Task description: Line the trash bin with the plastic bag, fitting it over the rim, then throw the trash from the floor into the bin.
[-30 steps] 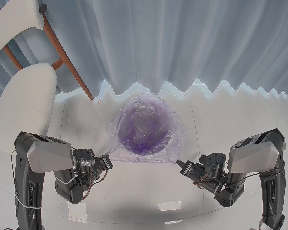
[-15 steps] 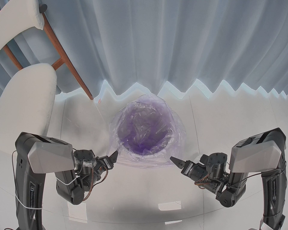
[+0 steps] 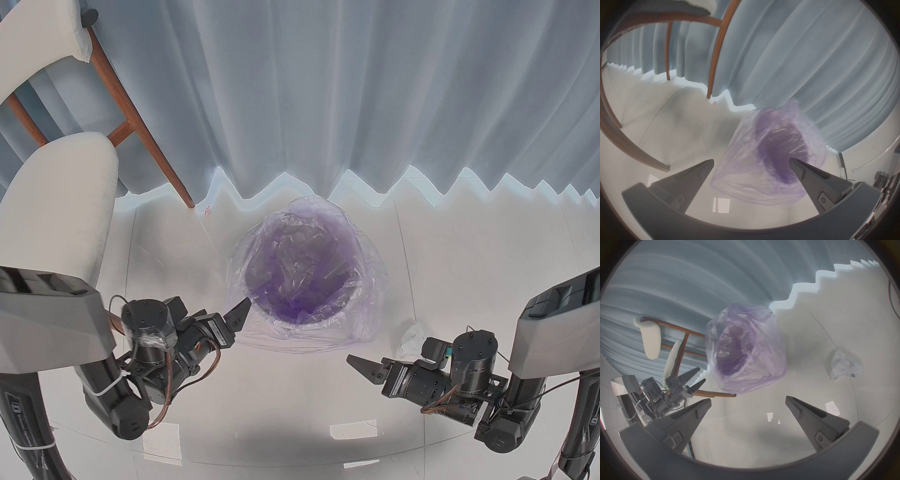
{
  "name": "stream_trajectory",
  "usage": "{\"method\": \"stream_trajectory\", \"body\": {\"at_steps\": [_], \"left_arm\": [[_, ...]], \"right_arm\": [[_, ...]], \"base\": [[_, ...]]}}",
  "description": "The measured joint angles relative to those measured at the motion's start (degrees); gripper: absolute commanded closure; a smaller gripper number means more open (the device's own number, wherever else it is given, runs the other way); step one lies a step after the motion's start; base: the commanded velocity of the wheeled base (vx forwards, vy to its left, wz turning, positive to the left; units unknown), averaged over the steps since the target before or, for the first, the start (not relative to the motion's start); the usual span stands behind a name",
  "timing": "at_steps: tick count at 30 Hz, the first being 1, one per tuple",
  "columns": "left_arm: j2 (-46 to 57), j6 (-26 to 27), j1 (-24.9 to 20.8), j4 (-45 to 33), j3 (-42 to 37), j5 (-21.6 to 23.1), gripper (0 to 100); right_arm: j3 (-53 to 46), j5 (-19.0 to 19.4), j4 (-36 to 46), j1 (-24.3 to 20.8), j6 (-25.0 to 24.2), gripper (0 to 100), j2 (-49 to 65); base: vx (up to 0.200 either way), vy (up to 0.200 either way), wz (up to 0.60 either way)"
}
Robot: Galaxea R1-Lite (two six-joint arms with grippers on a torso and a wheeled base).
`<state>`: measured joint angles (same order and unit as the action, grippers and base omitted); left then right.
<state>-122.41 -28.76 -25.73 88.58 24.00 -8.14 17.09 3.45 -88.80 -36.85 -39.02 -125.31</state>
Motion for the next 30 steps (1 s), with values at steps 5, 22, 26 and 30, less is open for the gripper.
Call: {"method": "stream_trajectory", "body": {"at_steps": [5,22,26,30], "left_arm": [[9.18,0.33,-1.72,-0.09,-4.61,2.43,0],[32.79,-0.01,-5.52,-0.59,-3.56,9.31,0],[35.91,0.07,-4.89,-1.62,-2.36,10.54,0],[38.17,1.44,-4.34,-1.95,-3.63,12.41,0]], "right_arm": [[-1.94,0.34,0.83,-2.12,0.65,0,3.91],[0.02,4.32,27.27,-5.03,-3.71,0,24.02],[3.00,4.35,36.99,-6.23,-4.88,0,28.37],[4.38,4.32,39.75,-7.74,-4.77,0,30.29]], "base": [[0.000,0.000,0.00],[0.000,0.000,0.00],[0.000,0.000,0.00],[0.000,0.000,0.00]]}}
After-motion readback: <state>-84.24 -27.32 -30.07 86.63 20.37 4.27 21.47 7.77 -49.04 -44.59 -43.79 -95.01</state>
